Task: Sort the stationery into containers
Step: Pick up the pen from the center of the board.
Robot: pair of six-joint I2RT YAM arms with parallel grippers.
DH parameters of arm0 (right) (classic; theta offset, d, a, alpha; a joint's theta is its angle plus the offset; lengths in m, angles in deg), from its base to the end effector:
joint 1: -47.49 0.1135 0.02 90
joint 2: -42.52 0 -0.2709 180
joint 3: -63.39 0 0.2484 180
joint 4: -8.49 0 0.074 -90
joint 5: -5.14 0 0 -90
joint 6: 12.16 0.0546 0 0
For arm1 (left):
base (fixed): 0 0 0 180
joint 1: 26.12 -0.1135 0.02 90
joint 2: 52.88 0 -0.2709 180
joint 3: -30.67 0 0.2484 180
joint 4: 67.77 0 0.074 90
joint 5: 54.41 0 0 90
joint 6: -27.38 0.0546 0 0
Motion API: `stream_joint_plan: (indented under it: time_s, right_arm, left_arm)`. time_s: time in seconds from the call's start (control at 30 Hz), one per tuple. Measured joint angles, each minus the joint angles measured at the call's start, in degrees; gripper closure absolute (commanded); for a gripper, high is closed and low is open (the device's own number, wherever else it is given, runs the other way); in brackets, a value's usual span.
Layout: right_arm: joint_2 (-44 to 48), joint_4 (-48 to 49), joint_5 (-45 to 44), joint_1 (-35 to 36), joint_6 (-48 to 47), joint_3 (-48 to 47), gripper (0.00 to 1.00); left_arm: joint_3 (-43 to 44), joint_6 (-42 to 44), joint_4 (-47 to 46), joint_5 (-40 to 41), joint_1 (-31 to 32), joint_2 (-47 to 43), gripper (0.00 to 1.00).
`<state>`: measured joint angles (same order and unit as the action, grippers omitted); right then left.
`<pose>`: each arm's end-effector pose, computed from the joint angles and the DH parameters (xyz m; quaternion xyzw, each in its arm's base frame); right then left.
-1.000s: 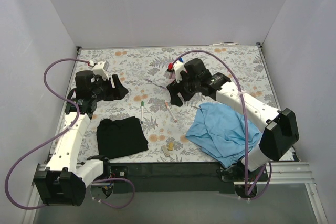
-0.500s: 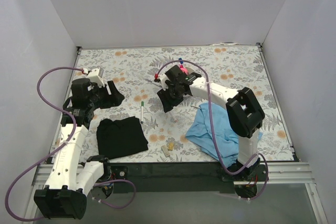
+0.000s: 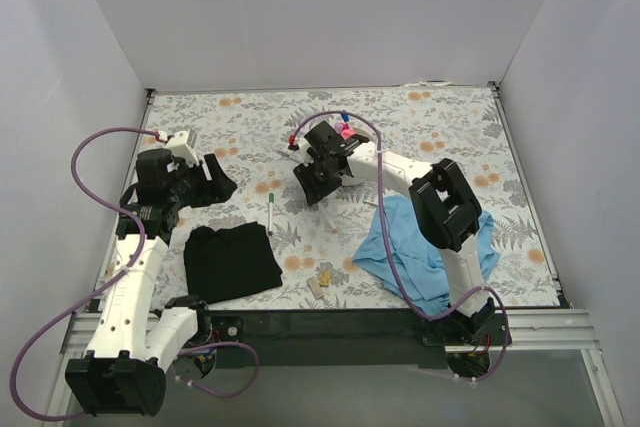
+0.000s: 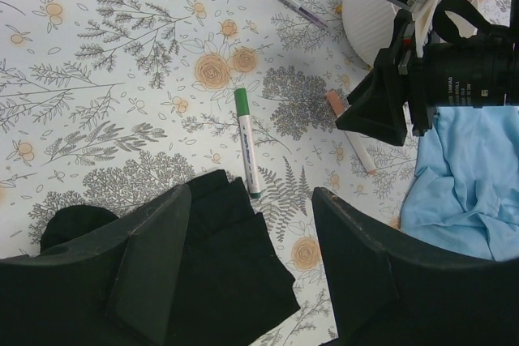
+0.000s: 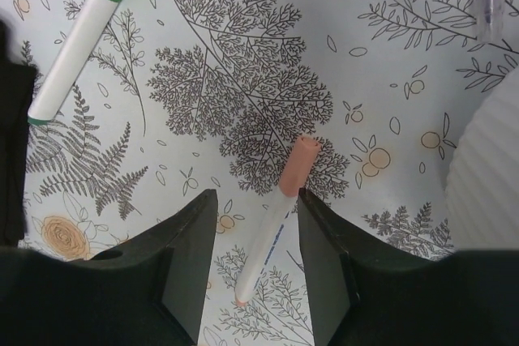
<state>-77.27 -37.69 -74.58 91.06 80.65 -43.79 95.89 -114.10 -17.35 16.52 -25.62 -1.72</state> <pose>0.3289 0.3263 0.1851 -0.3567 0.8908 0.1848 0.2123 0.1921 -0.0195 0.3104 -0.3113 0.8266 -0.3279 0.3352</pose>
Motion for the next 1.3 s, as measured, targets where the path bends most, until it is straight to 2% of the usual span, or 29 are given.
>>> stream_joint_plan:
  time_s: [0.3, 0.33, 0.4, 0.43, 0.6, 0.67, 0.87, 1.03, 1.17, 1.3]
  right_arm:
    - [-3.2, 0.8, -4.2, 0.0, 0.1, -0.7, 0.52]
    - [-3.2, 0.9, -4.6, 0.0, 0.1, -0.7, 0.57]
    - [-3.2, 1.0, -5.6, 0.0, 0.1, -0.7, 0.73]
    - [-3.2, 1.0, -6.1, 0.1, -0.1, -0.7, 0.86]
    - [-3.4, 1.1, -8.7, 0.1, 0.0, -0.8, 0.87]
    - [-3.4, 1.2, -9.8, 0.3, -0.2, -0.8, 0.99]
    - [-3.2, 1.4, -12.2, 1.2, -2.6, -0.8, 0.99]
    - [-0.8, -0.5, -9.3, 1.3, -3.7, -1.1, 0.99]
    - [5.1, -2.3, -6.4, 1.0, -4.8, -5.5, 0.99]
    - [15.9, 1.4, -5.4, 0.2, -5.6, -8.2, 0.99]
  left_arm:
    - [0.0, -0.1, 0.0, -0.4, 0.0, 1.1, 0.39]
    - [0.0, -0.2, -0.1, -0.4, 0.0, 1.1, 0.39]
    - [-0.1, -0.2, -0.1, -0.4, 0.0, 1.2, 0.39]
    - [-0.1, -0.3, -0.2, -0.4, 0.0, 1.2, 0.39]
    - [-0.2, -0.4, -0.5, -0.4, 0.0, 1.3, 0.39]
    - [-0.2, -0.4, -0.5, -0.4, 0.0, 1.4, 0.39]
    - [-0.2, -0.4, -0.7, -0.4, 0.0, 1.6, 0.39]
    - [-0.2, -0.2, -1.0, -1.0, 0.0, 2.1, 0.39]
    - [-0.1, 0.0, -2.3, -2.4, 0.0, 4.1, 0.39]
    - [-0.1, 0.0, -4.7, -4.1, 0.0, 7.0, 0.37]
